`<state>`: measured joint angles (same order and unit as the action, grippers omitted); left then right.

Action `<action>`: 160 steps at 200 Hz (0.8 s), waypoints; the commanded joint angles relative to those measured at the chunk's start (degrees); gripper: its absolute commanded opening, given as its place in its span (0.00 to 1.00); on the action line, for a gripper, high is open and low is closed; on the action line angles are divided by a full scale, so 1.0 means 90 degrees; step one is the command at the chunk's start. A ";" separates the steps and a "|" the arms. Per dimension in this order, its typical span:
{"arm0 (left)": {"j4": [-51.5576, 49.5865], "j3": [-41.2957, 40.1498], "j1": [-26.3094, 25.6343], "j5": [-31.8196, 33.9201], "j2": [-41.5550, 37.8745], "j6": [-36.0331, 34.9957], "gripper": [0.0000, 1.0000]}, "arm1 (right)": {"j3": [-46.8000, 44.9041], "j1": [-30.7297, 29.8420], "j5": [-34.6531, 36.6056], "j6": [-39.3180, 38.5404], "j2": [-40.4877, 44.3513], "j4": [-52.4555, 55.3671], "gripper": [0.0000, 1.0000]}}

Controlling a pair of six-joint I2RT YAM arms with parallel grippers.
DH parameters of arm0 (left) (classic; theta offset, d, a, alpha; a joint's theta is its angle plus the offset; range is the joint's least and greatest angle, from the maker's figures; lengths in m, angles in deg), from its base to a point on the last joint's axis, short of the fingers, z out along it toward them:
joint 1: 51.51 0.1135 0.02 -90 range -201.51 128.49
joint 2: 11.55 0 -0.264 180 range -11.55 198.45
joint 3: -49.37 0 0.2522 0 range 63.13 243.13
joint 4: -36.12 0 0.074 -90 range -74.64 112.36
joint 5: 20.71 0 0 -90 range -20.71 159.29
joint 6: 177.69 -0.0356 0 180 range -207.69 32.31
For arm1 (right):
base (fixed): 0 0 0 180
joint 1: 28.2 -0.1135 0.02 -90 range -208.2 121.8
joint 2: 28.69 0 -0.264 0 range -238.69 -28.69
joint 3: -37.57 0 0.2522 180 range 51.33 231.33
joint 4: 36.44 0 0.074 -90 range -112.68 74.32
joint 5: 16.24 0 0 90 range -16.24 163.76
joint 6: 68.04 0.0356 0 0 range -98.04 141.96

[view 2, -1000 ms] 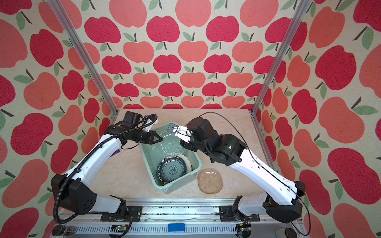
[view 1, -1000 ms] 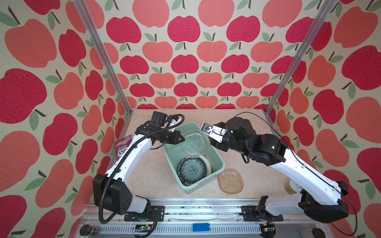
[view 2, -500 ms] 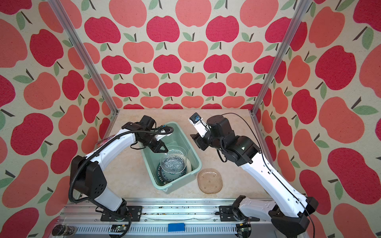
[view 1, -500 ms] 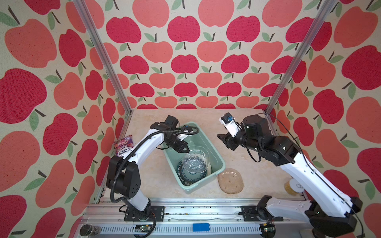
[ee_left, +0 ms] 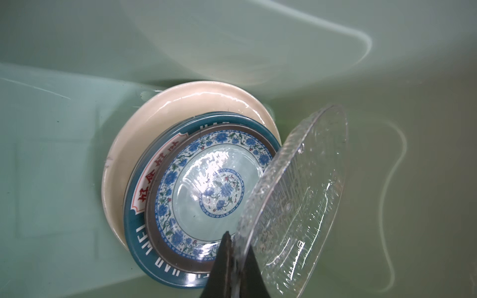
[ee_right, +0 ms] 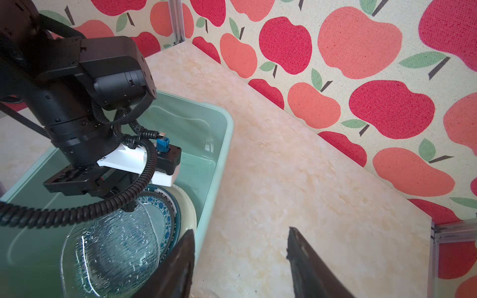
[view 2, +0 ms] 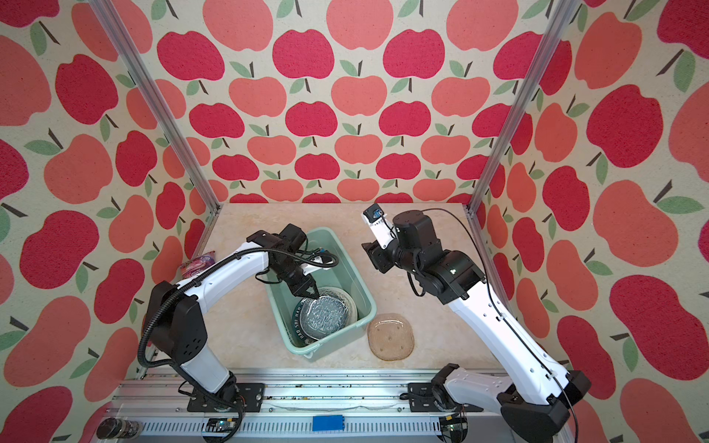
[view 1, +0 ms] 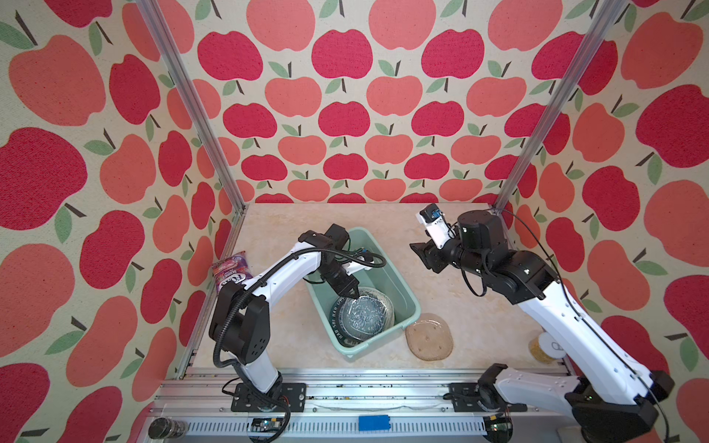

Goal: Place the plates into the plastic bin on the countertop
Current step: Place the plate in the plastic bin.

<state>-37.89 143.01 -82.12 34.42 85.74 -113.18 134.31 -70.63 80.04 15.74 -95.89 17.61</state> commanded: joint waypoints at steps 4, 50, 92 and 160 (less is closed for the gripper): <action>-0.0542 -0.0110 -0.0067 0.0062 0.0237 -0.0252 0.00 | -0.0018 0.0037 -0.0114 0.0144 0.0040 -0.0107 0.59; -0.0475 -0.0240 -0.0027 0.0339 0.0361 -0.0212 0.05 | -0.0016 0.0046 -0.0139 0.0139 -0.0019 -0.0125 0.59; -0.0372 -0.0233 0.0001 0.0490 0.0493 -0.0006 0.14 | -0.0016 0.0057 -0.0161 0.0127 -0.0058 -0.0135 0.59; -0.0052 -0.0247 0.0021 0.1135 0.0400 0.0302 0.45 | 0.0008 0.0059 -0.0146 0.0229 -0.0054 -0.0127 0.59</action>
<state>-39.05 141.39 -82.03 41.65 90.14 -111.13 134.31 -70.44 79.19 16.22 -96.45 17.59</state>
